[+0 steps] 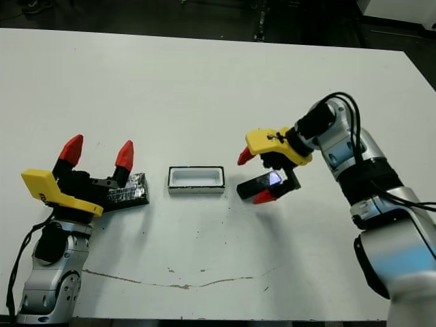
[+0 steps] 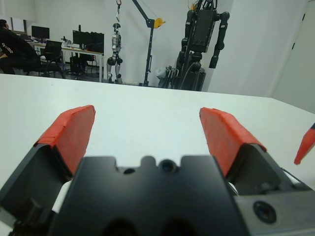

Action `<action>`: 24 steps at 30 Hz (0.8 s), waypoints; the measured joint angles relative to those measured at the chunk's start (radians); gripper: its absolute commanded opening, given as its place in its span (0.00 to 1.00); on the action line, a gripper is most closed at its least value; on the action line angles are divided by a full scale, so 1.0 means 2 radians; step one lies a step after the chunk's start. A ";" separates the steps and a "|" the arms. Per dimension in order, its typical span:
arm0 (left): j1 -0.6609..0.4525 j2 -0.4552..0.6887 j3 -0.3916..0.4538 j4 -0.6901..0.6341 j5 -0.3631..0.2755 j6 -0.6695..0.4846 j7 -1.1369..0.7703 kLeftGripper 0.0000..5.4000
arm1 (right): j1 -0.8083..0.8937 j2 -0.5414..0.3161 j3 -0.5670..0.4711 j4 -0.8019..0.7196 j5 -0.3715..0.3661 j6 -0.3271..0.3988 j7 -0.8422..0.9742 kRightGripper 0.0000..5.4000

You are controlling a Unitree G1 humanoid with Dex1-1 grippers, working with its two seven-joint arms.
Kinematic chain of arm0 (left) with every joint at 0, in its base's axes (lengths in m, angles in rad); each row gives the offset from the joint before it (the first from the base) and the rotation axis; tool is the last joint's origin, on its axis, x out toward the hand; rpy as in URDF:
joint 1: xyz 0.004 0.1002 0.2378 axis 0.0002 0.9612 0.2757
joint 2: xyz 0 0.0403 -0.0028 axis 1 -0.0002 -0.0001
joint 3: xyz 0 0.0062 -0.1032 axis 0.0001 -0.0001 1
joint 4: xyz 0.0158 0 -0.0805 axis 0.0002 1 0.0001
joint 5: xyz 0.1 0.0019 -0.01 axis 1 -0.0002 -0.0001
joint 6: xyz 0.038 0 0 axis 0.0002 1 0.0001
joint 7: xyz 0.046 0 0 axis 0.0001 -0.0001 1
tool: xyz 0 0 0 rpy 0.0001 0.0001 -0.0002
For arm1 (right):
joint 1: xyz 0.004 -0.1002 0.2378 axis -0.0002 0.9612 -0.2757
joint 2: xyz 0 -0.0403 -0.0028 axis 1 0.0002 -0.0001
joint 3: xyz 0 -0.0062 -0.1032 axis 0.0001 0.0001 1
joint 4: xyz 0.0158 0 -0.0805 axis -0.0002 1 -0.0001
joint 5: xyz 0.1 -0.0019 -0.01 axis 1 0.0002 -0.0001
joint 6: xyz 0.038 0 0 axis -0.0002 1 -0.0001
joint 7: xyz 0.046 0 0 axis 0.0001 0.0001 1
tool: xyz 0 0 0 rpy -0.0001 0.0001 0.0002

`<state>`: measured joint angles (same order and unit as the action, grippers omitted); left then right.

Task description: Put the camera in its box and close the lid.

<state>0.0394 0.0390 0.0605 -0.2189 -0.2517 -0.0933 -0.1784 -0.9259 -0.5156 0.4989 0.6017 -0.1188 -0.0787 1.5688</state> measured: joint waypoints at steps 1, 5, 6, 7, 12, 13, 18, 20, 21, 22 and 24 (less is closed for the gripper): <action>0.000 0.000 0.000 0.000 0.001 0.000 0.000 1.00 | 0.001 0.000 0.000 0.000 0.000 0.000 -0.001 0.99; 0.000 0.000 0.000 0.000 0.002 0.000 0.000 1.00 | 0.008 0.003 0.000 0.000 -0.006 0.004 -0.008 0.99; 0.000 0.000 0.000 0.000 0.002 0.000 0.000 1.00 | 0.010 0.004 0.000 0.001 -0.006 0.004 -0.008 0.99; 0.000 0.000 0.000 0.000 0.002 0.000 0.000 1.00 | 0.012 0.005 -0.001 0.004 -0.005 0.004 -0.007 0.99; 0.000 0.000 0.000 0.000 0.002 -0.001 0.000 1.00 | 0.019 0.009 -0.001 0.012 -0.004 0.002 -0.008 0.96; 0.000 0.000 0.000 0.000 0.002 -0.001 0.000 1.00 | 0.019 0.010 -0.002 0.014 -0.004 0.000 -0.008 0.94; 0.000 0.000 0.001 0.000 0.002 -0.002 0.000 1.00 | 0.019 0.013 -0.004 0.019 -0.001 -0.001 -0.007 0.82; 0.000 0.000 0.002 0.000 0.002 -0.002 0.000 1.00 | 0.021 0.014 -0.005 0.019 0.001 0.000 -0.007 0.76; 0.000 0.000 0.002 0.000 0.002 -0.002 0.000 1.00 | 0.023 0.014 -0.007 0.019 0.003 -0.001 -0.007 0.73; 0.000 0.001 0.002 0.000 0.003 -0.003 0.000 1.00 | 0.025 0.014 -0.009 0.019 0.005 -0.002 -0.007 0.70; 0.000 0.001 0.002 0.000 0.004 -0.005 0.000 1.00 | 0.030 0.015 -0.014 0.020 0.011 -0.010 -0.007 0.64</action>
<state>0.0396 0.0403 0.0653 -0.2195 -0.2446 -0.1036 -0.1786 -0.8658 -0.4862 0.4715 0.6408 -0.0968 -0.0980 1.5539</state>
